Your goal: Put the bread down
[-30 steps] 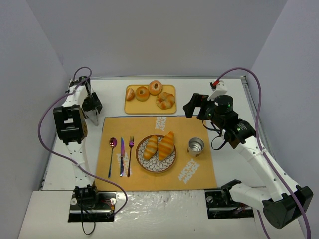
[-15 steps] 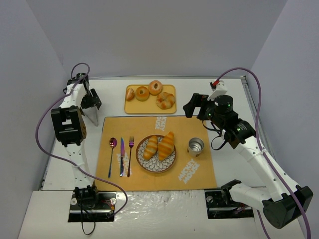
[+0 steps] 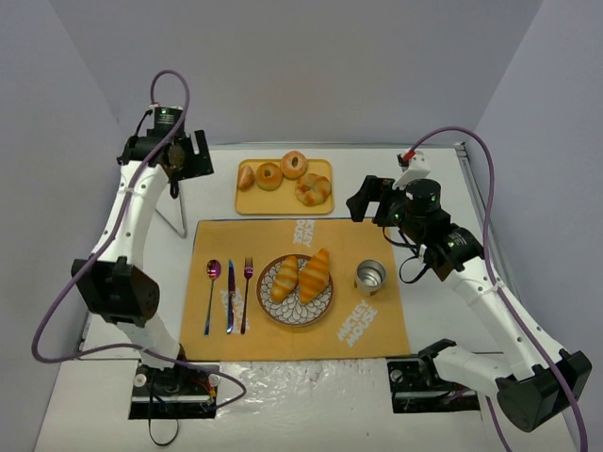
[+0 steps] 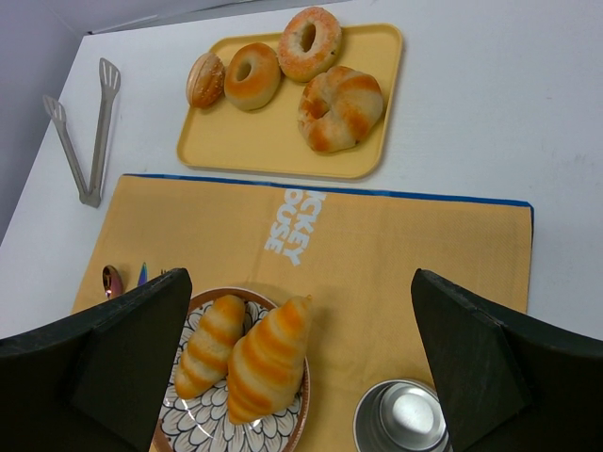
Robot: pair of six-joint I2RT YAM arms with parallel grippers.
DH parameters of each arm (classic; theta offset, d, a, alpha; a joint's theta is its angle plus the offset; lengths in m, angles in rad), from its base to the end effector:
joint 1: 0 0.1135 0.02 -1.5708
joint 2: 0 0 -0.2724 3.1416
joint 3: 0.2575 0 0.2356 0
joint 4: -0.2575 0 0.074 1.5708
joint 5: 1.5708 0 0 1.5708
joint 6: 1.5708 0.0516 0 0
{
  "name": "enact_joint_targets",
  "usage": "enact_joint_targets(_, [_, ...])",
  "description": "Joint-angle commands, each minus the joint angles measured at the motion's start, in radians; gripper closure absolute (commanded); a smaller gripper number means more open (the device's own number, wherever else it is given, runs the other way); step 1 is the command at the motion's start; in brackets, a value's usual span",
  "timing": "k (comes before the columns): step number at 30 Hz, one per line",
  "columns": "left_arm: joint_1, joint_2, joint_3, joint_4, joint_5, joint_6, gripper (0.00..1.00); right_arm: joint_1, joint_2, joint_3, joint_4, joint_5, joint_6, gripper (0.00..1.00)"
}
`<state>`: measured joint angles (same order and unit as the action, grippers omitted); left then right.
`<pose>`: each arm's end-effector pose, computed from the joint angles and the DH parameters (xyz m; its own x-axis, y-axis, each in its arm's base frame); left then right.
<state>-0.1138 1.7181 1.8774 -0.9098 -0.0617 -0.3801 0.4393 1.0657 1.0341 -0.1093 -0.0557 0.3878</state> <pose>0.3652 -0.0385 0.3927 -0.6547 -0.2979 -0.6948 -0.1877 0.9544 -0.2323 0.2179 0.1056 0.3870 -0.2971 0.2776 -0.9136 -0.3912 0.8374 0.3816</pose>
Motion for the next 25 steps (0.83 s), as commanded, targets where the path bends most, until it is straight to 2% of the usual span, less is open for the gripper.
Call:
enact_joint_targets(1, [-0.157,-0.175,-0.069,0.022,0.055,0.098,0.22,0.004,-0.022,0.026,0.063,0.038,-0.013,0.0])
enact_joint_targets(4, [-0.271,-0.288,-0.191,0.115,0.165,0.133,0.22,0.005,-0.024,0.032,0.062,0.047,-0.009,0.0])
enact_joint_targets(9, [-0.327,-0.39,-0.396,0.279,0.273,0.142,0.22,0.006,-0.031,0.037,0.058,0.053,0.002,0.0])
enact_joint_targets(17, [-0.348,-0.411,-0.472,0.339,0.343,0.138,0.22,0.005,-0.023,0.034,0.057,0.056,0.008,0.0])
enact_joint_targets(25, [-0.348,-0.418,-0.493,0.355,0.35,0.136,0.22,0.004,-0.021,0.04,0.054,0.094,0.011,0.0])
